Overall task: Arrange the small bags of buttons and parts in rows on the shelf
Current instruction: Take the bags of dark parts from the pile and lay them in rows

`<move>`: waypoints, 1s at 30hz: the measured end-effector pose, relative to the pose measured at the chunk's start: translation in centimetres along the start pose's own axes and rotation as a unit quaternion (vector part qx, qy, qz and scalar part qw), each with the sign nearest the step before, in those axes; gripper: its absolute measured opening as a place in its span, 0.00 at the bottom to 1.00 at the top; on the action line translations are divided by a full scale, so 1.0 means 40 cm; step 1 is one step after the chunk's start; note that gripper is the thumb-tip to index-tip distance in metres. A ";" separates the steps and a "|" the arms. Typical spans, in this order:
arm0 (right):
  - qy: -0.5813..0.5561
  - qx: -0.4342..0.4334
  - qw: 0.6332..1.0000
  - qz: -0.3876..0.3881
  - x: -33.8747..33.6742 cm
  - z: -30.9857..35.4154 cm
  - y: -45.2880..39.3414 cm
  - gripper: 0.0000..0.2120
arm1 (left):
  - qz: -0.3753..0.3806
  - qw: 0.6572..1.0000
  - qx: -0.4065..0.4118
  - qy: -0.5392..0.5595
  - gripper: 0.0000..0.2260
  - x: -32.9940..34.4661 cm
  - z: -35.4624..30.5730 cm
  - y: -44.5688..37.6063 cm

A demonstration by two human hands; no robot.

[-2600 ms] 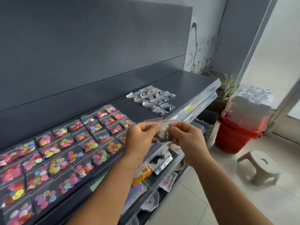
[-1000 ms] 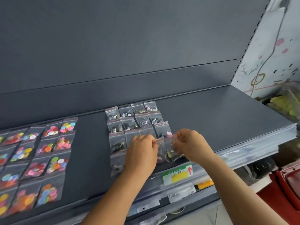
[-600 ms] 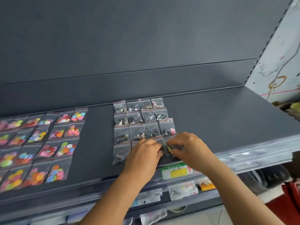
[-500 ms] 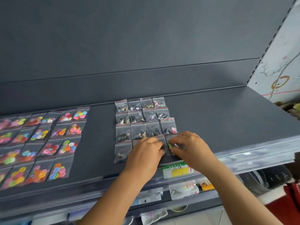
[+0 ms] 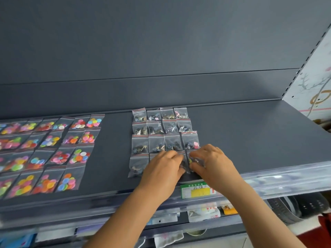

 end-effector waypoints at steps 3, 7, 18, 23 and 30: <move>-0.011 -0.032 0.999 -0.018 0.008 0.027 0.004 0.18 | -0.036 0.999 -0.027 -0.013 0.21 -0.022 0.017 0.020; -0.005 -0.105 0.994 -0.011 0.048 0.107 -0.003 0.25 | -0.062 0.993 -0.085 -0.047 0.25 -0.054 0.074 0.069; 0.010 -0.240 0.966 0.093 0.286 0.421 -0.009 0.30 | -0.071 0.956 -0.275 -0.079 0.28 -0.131 0.347 0.363; -0.005 -0.275 0.954 0.124 0.423 0.614 0.017 0.29 | -0.078 0.933 -0.340 -0.086 0.28 -0.174 0.515 0.550; -0.024 -0.312 0.937 0.158 0.643 0.927 0.086 0.29 | -0.078 0.910 -0.397 -0.086 0.28 -0.258 0.770 0.828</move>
Point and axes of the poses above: each hand's wrist, its own y-axis away from the middle knuckle, its own x-axis out of the palm, z = x × y, the point moved 2 cm from there along -y, towards the middle knuckle, and after that the axes turned 12 degrees about -y, right-handed, at the moved point
